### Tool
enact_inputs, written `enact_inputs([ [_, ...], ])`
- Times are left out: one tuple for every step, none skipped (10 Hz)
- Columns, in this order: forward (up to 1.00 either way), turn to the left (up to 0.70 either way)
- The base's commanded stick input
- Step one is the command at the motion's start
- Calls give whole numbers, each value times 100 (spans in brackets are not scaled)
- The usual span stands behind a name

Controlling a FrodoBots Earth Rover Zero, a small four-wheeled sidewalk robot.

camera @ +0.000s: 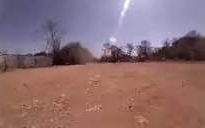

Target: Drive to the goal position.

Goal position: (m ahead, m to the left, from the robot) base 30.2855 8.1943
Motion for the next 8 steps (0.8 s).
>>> enact_inputs([
  [100,0],
  [100,0],
  [100,0],
  [100,0],
  [100,0],
  [100,0],
  [100,0],
  [100,0],
])
